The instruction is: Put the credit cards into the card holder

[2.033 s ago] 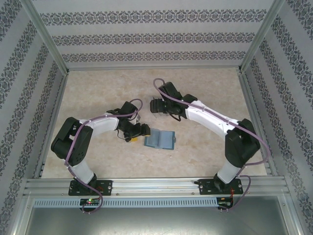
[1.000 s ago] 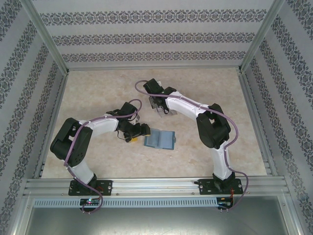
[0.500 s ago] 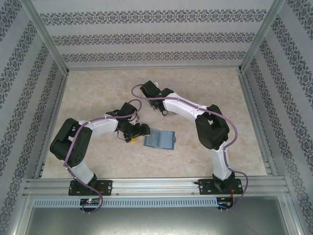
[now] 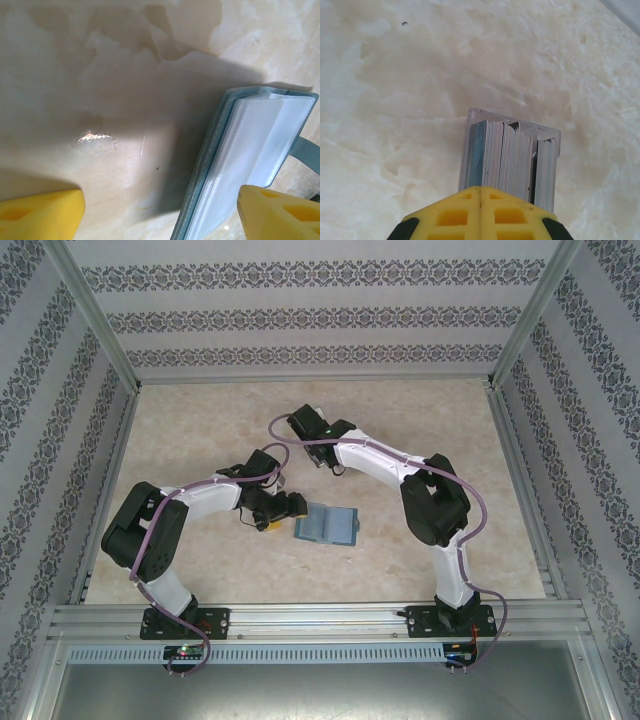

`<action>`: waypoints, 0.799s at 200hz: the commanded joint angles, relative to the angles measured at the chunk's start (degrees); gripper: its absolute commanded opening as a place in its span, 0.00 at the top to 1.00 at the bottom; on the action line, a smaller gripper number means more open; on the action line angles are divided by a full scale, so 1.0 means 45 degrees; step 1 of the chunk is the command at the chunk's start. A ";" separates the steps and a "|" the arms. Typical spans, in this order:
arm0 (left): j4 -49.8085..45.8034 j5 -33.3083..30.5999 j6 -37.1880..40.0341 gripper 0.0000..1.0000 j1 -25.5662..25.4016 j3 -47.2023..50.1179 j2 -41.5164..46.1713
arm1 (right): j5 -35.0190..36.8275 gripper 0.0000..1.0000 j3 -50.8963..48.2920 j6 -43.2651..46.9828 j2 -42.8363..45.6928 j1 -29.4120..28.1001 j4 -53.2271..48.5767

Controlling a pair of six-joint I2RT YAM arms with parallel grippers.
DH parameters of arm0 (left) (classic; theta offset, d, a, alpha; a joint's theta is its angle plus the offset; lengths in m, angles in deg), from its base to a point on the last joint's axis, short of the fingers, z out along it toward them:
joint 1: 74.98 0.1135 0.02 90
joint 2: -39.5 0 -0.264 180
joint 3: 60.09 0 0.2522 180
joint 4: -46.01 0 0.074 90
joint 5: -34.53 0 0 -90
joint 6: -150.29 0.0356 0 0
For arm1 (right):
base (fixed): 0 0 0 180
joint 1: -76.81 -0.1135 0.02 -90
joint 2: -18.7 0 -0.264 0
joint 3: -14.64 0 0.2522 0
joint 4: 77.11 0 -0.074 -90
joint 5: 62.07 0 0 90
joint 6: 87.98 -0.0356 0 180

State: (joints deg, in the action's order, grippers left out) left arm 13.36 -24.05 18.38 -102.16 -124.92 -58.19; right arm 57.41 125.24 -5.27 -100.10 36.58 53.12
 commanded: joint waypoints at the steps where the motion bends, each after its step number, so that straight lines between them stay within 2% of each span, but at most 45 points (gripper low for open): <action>1: 0.2431 0.0232 0.0233 0.17 -0.0640 0.0776 -0.1620 | -0.0357 1.00 0.0056 -0.0323 0.0597 0.0223 -0.0694; 49: 0.2327 0.0320 0.0280 0.17 -0.0638 0.0731 -0.1509 | -0.2797 1.00 -0.0401 -0.1695 0.1818 0.0797 -0.0441; 107: 0.1981 0.0301 0.0379 0.18 -0.0634 0.0497 -0.1409 | -0.5234 1.00 -0.1899 -0.3189 0.4308 0.1505 0.0458; 121: 0.1970 0.0414 0.0369 0.18 -0.0622 0.0472 -0.1368 | -0.6053 1.00 -0.2764 -0.3702 0.5149 0.1719 0.0599; 160: 0.1674 0.0333 0.0600 0.18 -0.0630 0.0463 -0.1237 | -0.9878 1.00 -0.6830 -0.5276 0.8088 0.2201 0.2539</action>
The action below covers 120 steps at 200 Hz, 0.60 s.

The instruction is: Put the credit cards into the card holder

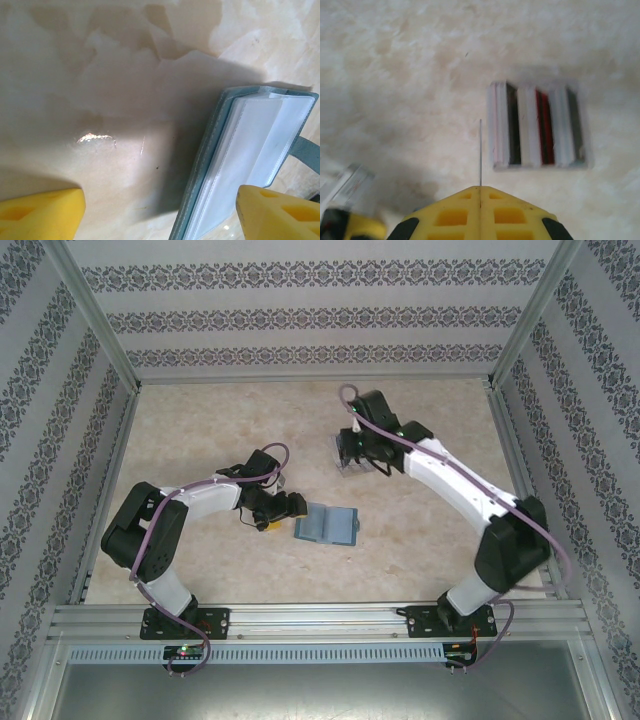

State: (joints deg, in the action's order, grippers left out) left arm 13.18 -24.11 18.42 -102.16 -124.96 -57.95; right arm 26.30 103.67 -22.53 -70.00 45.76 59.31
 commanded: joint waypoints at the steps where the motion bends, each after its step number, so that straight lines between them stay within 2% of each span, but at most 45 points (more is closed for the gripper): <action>1: 0.1686 0.0352 0.0601 0.18 -0.0635 0.0466 -0.1302 | -0.3040 1.00 -0.2144 -0.1497 0.1464 0.0161 0.1211; 15: 0.1480 0.0402 0.0726 0.21 -0.0640 0.0355 -0.1337 | -0.4119 1.00 -0.3630 -0.2152 0.2323 0.0175 0.2038; 34: 0.1214 0.0311 0.0953 0.35 -0.0638 0.0266 -0.1313 | -0.5144 1.00 -0.5396 -0.2911 0.3157 0.0200 0.2824; 66: 0.0703 0.0198 0.1293 0.49 -0.0619 0.0075 -0.1316 | -0.6825 1.00 -0.7758 -0.2746 0.3954 0.0644 0.3462; 84: 0.0814 0.0238 0.1291 0.56 -0.0638 0.0131 -0.1311 | -0.8303 1.00 -0.8652 -0.2882 0.3814 0.1125 0.4365; 105: 0.0656 0.0349 0.1369 0.64 -0.0625 -0.0054 -0.1505 | -0.9034 1.00 -0.9089 -0.2887 0.3254 0.1514 0.5124; 120: 0.0610 0.0299 0.1405 0.66 -0.0636 -0.0087 -0.1553 | -0.9843 1.00 -0.9331 -0.3347 0.2550 0.1788 0.6321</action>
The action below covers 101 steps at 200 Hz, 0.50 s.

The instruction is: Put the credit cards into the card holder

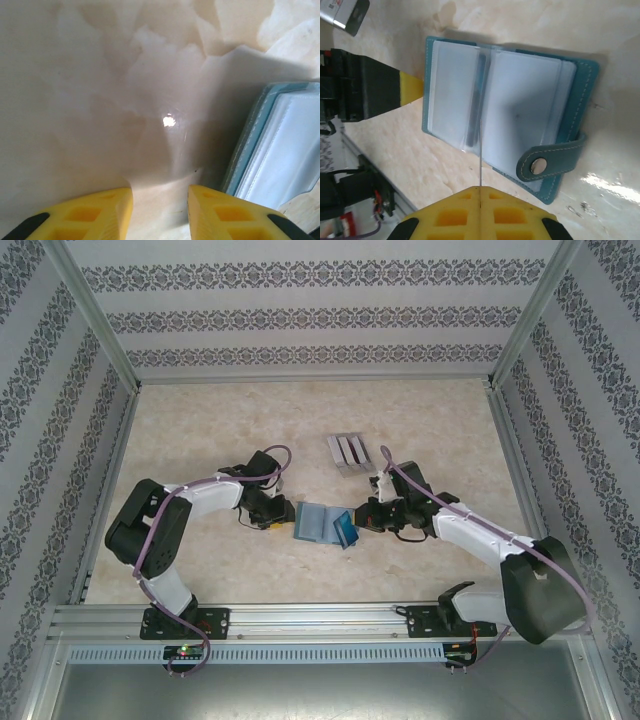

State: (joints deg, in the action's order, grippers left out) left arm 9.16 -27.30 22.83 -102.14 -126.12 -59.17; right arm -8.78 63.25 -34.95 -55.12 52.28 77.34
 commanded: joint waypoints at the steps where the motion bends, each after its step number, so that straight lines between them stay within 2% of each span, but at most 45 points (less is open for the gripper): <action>1: 0.1501 0.0998 0.0428 0.66 -0.0643 0.0180 -0.1298 | -0.2101 1.00 -0.0356 -0.0610 -0.0819 0.0348 0.2389; 16: 0.1506 0.0990 0.0411 0.67 -0.0630 0.0190 -0.1406 | -0.2560 1.00 -0.0343 -0.0824 -0.1490 0.0393 0.3144; 101: 0.1499 0.0834 0.0269 0.69 -0.0626 0.0226 -0.1656 | -0.2565 1.00 -0.0236 -0.0817 -0.3438 0.0530 0.3919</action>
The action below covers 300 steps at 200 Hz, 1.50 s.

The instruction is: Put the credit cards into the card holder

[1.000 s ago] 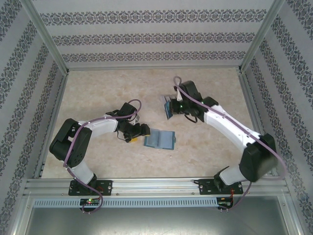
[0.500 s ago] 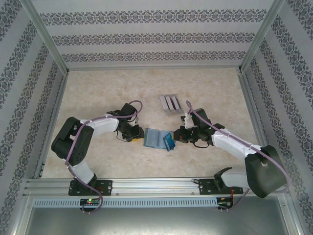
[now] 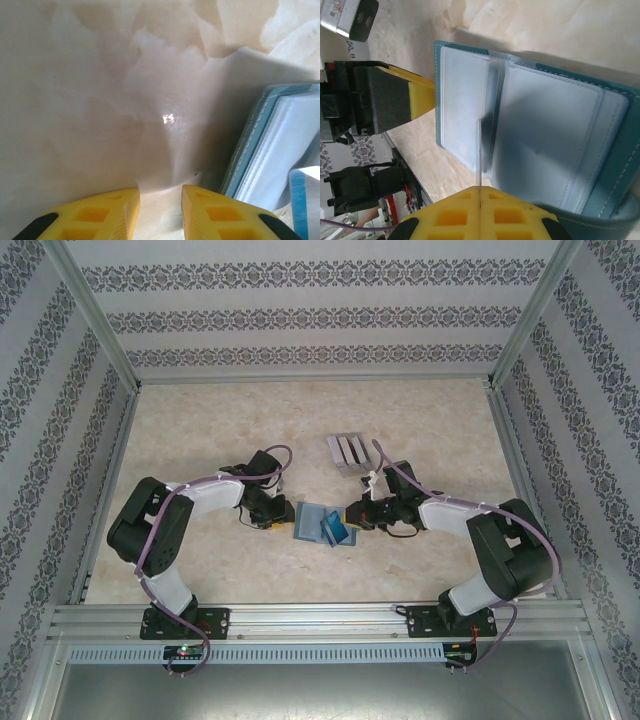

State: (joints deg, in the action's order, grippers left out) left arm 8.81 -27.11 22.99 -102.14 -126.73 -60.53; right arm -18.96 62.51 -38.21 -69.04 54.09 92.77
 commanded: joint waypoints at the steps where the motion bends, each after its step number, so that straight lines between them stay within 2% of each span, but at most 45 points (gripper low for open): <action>1: 0.1577 0.0789 0.0238 0.69 -0.0626 0.0364 -0.1360 | -0.0312 1.00 -0.0075 -0.0098 -0.0344 0.0127 0.0476; 84: 0.1254 0.0667 0.0261 0.66 -0.0642 0.0305 -0.0930 | -0.0275 1.00 -0.0377 0.0251 0.0060 0.0827 0.0140; 189: 0.1227 0.0726 -0.0068 0.67 -0.0630 0.0542 -0.0634 | -0.1022 1.00 -0.0595 -0.0365 -0.0166 0.0694 0.1650; 234: 0.1282 0.0837 -0.0186 0.66 -0.0634 0.1107 0.0035 | -0.0993 1.00 -0.0734 -0.0460 -0.0359 0.0632 0.1994; 300: 0.1615 0.1215 -0.0355 0.66 -0.0654 0.1073 -0.0026 | -0.0638 1.00 -0.0549 -0.0430 -0.1310 0.0309 0.2235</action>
State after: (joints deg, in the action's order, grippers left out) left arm 12.44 -26.23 22.31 -102.16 -124.04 -57.62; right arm -22.07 59.89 -40.09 -73.55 56.54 100.73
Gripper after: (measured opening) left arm 0.343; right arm 0.066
